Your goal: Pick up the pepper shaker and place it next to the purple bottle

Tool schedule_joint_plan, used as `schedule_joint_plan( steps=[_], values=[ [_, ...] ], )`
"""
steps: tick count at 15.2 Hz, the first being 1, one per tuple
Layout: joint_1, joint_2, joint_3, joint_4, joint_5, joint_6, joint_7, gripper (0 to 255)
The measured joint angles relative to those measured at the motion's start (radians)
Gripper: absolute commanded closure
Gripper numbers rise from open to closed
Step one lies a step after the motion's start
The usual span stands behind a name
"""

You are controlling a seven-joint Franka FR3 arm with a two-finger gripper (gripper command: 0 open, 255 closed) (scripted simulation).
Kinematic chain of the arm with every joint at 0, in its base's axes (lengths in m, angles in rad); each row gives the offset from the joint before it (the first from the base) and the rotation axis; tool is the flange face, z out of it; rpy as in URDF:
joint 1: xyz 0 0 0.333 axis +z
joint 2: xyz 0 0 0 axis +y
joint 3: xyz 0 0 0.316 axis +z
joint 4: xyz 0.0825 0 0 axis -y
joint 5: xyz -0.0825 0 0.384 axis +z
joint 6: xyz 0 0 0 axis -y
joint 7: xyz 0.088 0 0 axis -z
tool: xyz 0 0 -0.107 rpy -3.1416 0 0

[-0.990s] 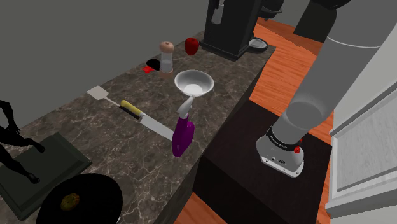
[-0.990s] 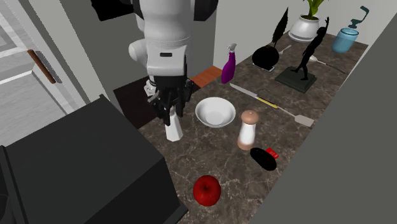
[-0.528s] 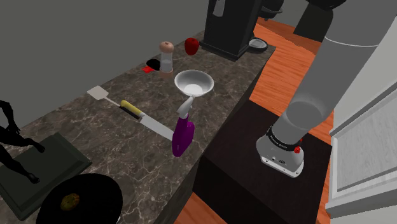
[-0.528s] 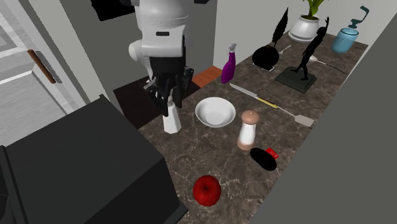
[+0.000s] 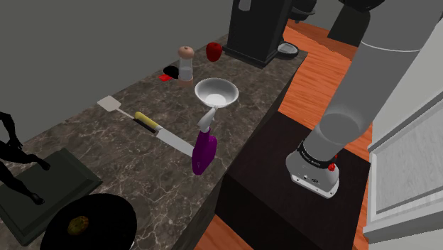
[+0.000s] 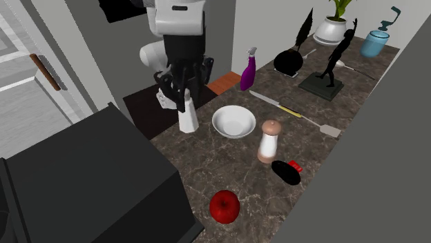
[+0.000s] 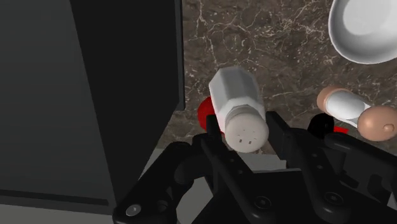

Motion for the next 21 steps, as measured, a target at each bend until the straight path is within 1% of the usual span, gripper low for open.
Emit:
schedule_joint_plan(
  steps=[2,3,7,10,19,21],
  values=[
    [0.032,-0.052,0.017,-0.061,-0.018,0.008,0.044,255],
    [0.049,-0.093,0.026,-0.114,-0.031,0.018,0.068,255],
    [0.101,-0.165,0.068,-0.196,-0.056,0.022,0.159,255],
    [0.143,-0.228,0.109,-0.279,-0.072,0.036,0.242,255],
    [0.24,-0.336,0.23,-0.401,-0.084,0.026,0.459,255],
    [0.26,-0.345,0.259,-0.406,-0.082,0.017,0.507,255]
  ],
)
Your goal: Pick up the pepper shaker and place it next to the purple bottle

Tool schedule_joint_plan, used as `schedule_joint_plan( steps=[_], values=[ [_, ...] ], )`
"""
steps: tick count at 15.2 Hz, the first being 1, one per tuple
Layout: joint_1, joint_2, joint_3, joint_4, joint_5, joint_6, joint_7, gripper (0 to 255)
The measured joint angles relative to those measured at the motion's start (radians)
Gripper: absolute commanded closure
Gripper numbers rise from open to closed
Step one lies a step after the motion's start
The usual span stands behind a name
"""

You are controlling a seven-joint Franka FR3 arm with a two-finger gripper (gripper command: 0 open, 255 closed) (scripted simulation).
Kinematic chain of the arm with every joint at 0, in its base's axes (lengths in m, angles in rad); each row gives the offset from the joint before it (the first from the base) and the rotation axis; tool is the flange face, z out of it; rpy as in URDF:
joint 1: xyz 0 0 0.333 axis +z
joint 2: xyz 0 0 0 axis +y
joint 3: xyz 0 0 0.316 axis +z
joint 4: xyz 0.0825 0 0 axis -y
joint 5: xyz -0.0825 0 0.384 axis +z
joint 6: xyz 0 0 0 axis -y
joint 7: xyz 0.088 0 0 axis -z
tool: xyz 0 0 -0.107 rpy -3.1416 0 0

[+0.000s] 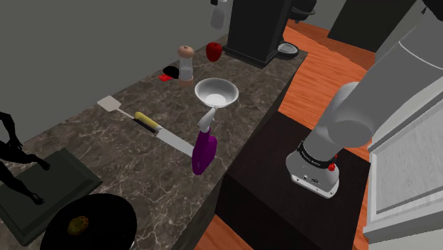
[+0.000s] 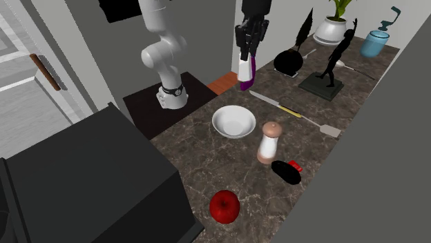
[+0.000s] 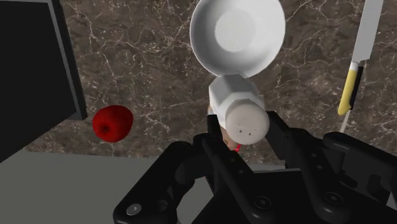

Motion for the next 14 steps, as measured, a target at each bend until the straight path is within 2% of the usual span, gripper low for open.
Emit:
schedule_joint_plan(
  steps=[14],
  values=[
    [0.144,0.058,0.202,0.084,0.009,-0.065,0.342,255]
  ],
)
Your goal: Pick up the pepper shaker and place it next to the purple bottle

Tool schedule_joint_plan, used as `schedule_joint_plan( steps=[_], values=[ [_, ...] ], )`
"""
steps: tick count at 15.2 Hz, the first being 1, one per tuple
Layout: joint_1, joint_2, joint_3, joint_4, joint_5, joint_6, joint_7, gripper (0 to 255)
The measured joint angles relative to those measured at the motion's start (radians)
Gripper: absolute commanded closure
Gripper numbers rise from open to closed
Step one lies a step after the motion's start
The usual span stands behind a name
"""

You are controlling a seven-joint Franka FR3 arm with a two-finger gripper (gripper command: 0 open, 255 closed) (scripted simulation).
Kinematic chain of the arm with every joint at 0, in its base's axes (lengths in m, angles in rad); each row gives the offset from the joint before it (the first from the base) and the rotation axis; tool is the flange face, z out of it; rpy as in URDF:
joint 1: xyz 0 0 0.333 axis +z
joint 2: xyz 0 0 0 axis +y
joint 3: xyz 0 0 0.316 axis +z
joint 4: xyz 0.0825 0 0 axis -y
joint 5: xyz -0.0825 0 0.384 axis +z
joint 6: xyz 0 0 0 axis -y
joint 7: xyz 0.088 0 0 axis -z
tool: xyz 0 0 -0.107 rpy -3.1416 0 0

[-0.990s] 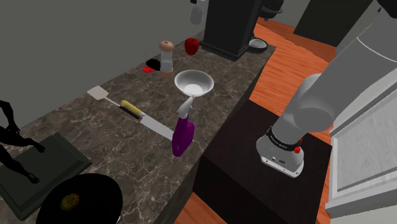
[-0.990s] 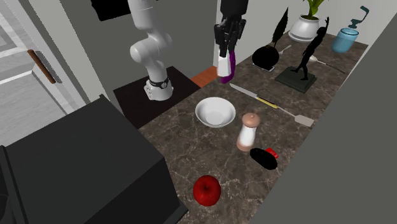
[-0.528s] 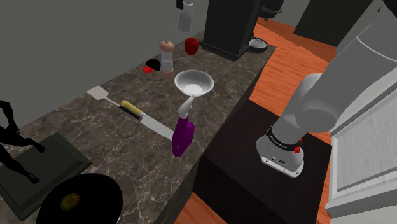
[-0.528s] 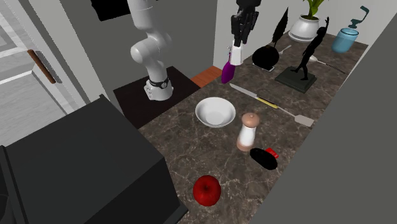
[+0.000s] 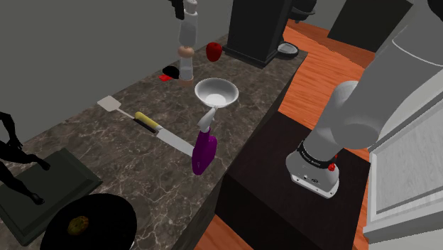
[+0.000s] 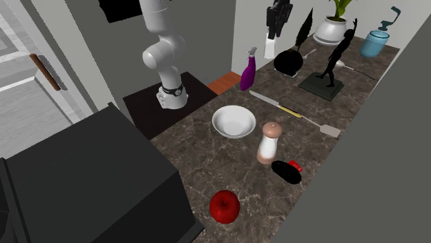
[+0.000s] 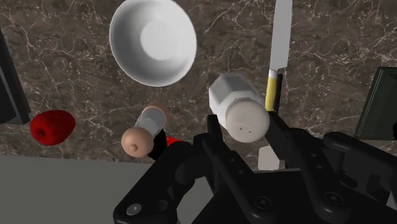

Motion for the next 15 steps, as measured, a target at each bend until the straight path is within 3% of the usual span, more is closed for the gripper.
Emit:
schedule_joint_plan(
  steps=[5,15],
  values=[
    [0.039,0.035,0.048,0.026,-0.005,-0.002,0.088,255],
    [0.037,-0.006,0.044,-0.157,0.006,0.141,0.097,255]
  ],
)
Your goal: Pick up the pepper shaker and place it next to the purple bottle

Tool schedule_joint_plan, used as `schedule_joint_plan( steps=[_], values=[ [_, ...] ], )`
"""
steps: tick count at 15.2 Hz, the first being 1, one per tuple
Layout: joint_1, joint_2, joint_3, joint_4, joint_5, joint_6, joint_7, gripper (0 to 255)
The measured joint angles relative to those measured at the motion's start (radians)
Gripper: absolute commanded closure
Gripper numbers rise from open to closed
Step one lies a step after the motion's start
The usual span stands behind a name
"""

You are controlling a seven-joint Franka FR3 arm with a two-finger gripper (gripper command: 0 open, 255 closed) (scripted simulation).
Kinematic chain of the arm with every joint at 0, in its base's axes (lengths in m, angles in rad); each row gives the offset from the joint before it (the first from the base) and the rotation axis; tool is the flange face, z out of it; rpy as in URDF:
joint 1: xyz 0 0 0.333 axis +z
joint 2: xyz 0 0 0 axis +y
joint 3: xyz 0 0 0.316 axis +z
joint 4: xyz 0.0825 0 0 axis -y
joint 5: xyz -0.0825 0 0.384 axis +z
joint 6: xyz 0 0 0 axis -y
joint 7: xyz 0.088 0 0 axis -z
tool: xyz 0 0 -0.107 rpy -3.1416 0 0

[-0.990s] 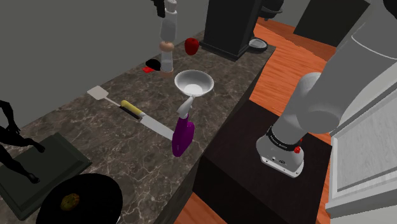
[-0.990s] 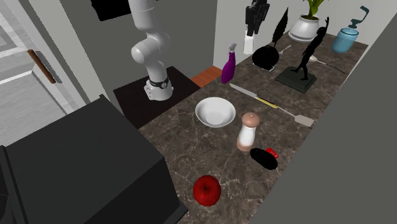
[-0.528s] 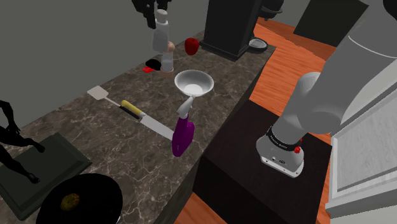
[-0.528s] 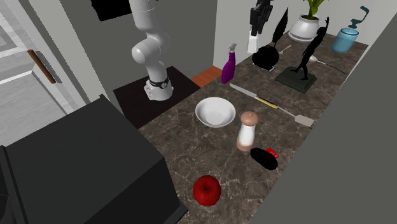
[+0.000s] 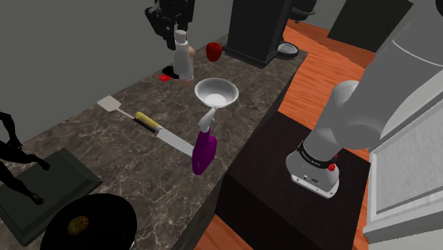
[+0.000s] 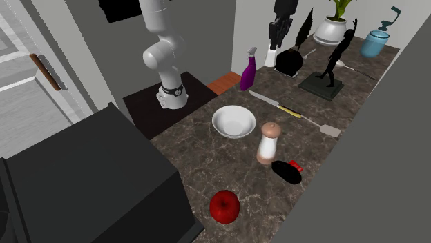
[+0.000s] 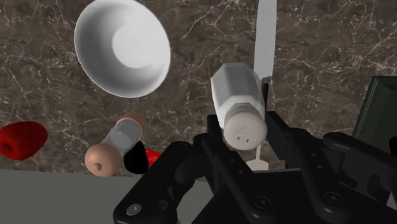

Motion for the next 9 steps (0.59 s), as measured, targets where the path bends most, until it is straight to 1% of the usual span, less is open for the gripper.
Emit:
schedule_joint_plan(
  steps=[9],
  values=[
    [0.001,-0.015,-0.001,-0.139,0.003,0.124,0.011,255]
  ],
)
